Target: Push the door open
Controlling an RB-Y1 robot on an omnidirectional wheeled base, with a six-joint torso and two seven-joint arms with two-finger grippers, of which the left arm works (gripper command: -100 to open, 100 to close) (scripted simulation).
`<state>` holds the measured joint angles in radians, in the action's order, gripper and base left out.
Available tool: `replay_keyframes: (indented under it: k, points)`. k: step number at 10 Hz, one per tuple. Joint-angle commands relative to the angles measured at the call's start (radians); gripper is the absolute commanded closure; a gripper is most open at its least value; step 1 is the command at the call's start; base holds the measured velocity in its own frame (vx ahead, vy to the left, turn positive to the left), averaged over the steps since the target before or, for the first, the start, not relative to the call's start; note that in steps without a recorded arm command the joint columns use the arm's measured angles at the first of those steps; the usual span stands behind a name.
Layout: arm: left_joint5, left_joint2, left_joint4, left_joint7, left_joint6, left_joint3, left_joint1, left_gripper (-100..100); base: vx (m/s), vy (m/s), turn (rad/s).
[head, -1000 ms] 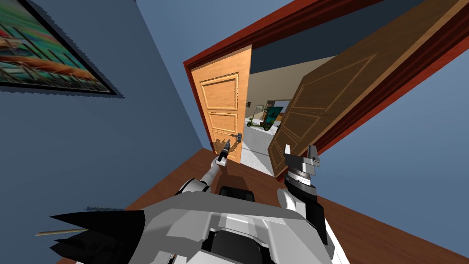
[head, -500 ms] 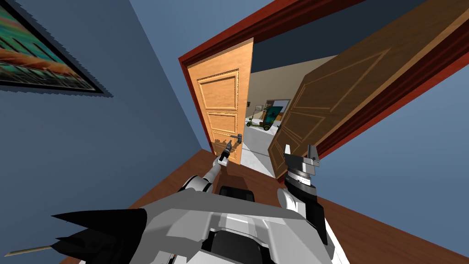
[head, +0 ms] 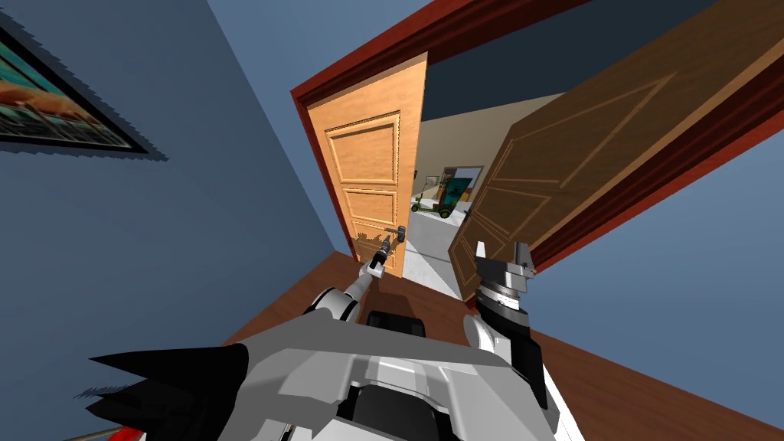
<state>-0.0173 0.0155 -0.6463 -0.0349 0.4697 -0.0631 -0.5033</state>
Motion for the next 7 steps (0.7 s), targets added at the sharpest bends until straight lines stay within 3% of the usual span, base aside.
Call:
replay_keyframes:
  k: [1,4,7]
  points:
    - [-0.001,-0.025,0.001,0.001,0.002,0.002,0.001,-100,0.117,-0.007,-0.024]
    - [-0.002,-0.046,0.004,0.003,0.005,0.007,0.002,-100,0.198,-0.057,-0.022]
    - [-0.004,-0.038,0.007,0.004,0.009,0.012,0.004,-100,0.187,-0.053,-0.024]
